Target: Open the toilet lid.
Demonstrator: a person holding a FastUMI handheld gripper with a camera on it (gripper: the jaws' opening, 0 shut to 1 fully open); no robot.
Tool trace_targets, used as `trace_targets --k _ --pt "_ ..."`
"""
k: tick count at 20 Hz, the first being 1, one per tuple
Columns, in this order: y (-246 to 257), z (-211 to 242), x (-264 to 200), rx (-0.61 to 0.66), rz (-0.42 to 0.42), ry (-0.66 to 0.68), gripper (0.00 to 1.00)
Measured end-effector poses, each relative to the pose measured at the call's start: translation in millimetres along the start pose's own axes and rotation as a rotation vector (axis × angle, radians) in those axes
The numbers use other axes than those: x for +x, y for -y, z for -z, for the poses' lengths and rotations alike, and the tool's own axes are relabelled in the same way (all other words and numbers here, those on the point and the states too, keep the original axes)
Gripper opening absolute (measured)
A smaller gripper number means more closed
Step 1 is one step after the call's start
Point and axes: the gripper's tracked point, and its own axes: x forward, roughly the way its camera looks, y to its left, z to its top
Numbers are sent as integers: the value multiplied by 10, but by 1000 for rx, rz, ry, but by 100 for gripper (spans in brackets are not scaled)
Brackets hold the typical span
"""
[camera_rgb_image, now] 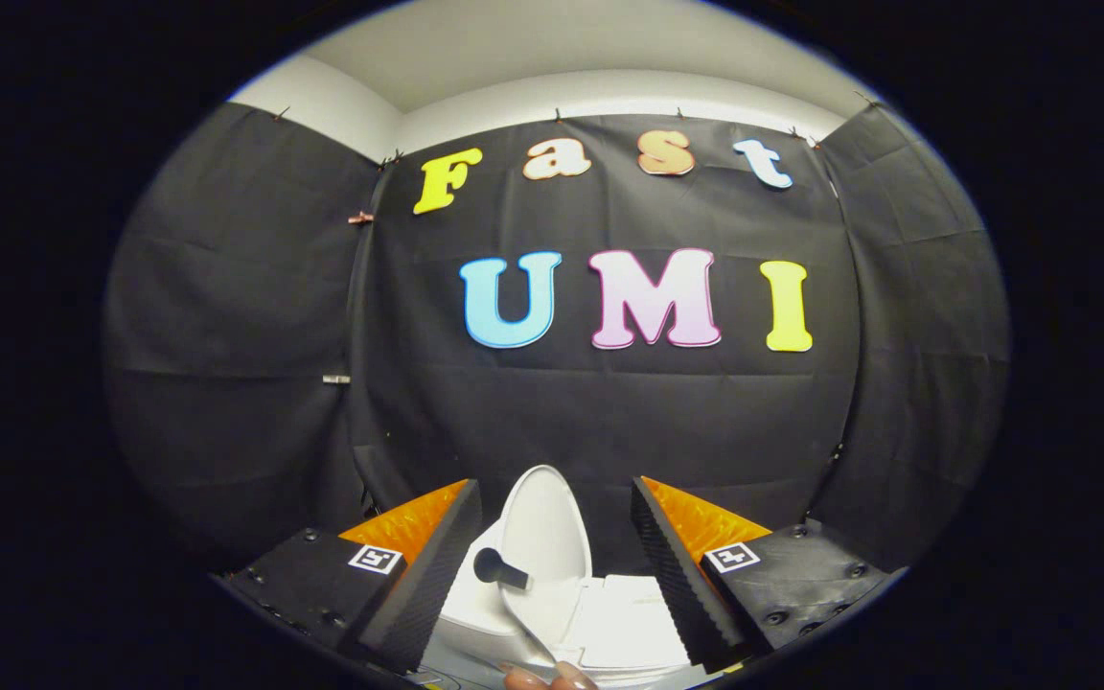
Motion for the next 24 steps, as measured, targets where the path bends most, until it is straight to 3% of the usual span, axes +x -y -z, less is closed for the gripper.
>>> trace_targets --k 10,24 --pt "766 -785 -777 22 111 119 98" --pt "1090 -972 -1073 13 173 157 99"
